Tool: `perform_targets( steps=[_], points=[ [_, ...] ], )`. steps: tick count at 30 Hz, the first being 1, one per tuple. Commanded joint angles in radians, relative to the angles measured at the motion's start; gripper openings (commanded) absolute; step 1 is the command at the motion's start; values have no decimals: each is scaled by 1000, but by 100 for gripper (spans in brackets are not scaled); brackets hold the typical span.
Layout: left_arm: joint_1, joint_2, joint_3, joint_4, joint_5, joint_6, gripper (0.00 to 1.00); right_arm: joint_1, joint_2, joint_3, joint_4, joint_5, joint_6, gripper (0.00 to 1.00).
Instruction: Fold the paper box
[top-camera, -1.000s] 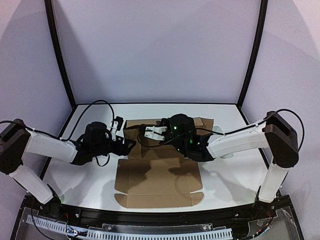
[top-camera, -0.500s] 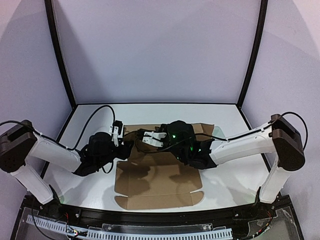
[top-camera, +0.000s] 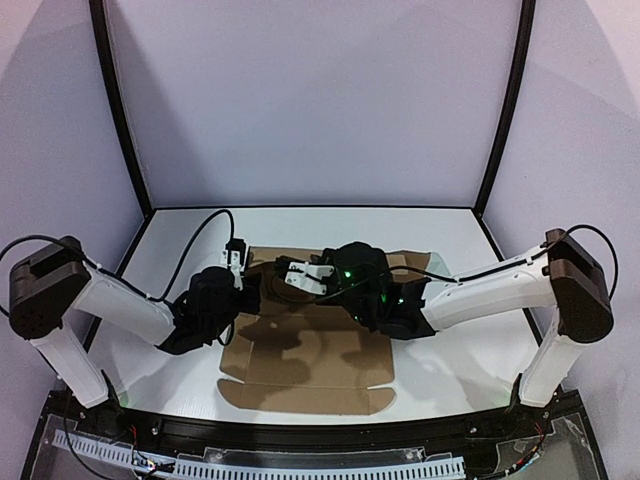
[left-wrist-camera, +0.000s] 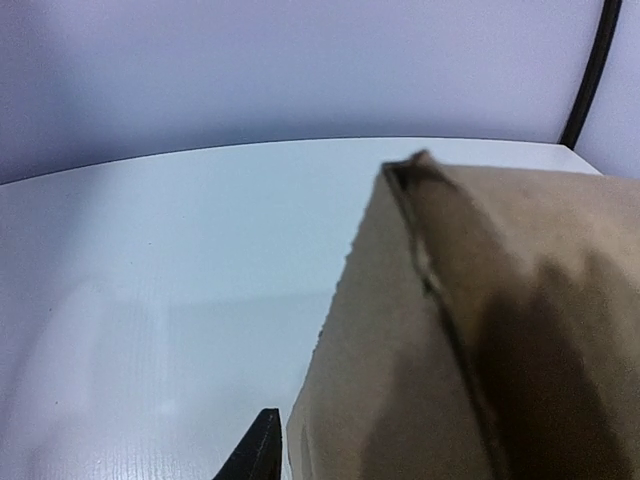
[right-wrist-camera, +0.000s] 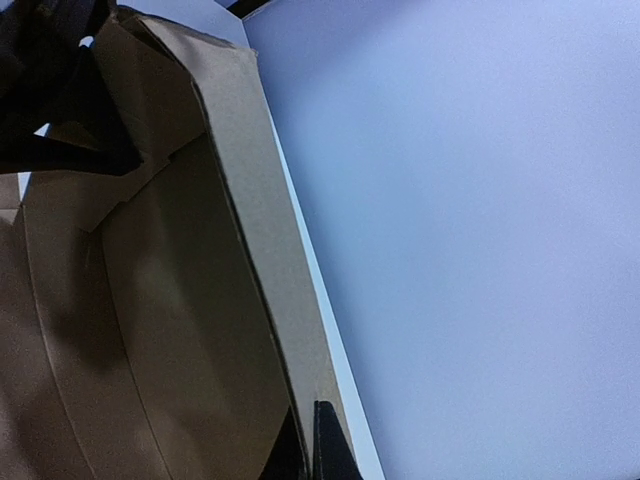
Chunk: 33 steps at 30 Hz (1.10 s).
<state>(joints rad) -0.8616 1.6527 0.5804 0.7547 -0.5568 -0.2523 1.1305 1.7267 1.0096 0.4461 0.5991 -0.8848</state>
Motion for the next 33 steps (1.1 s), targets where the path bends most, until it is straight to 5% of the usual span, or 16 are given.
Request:
perform_targets(
  steps=[1, 4, 7, 12, 13, 16, 22, 33],
  points=[
    [21, 13, 22, 16, -165, -24, 31, 28, -14, -45, -126, -68, 58, 0],
    [20, 36, 44, 7, -198, -17, 9, 28, -18, -40, -146, -90, 73, 0],
    [20, 49, 70, -24, -228, -15, 1, 29, -22, -32, -149, -91, 88, 6],
    [20, 58, 103, -66, -239, -24, 1, 29, -38, 19, -191, -86, 161, 55],
    [20, 62, 110, -61, -237, -18, 1, 28, -56, 30, -192, -84, 174, 72],
    [21, 67, 109, -31, -205, -3, 1, 27, -99, 57, -213, -87, 192, 97],
    [21, 38, 144, -31, -195, -61, 1, 19, -246, 119, -314, -148, 325, 98],
    [67, -129, 283, -260, -73, -197, 1, -117, -621, -90, -279, -251, 667, 98]
  ],
)
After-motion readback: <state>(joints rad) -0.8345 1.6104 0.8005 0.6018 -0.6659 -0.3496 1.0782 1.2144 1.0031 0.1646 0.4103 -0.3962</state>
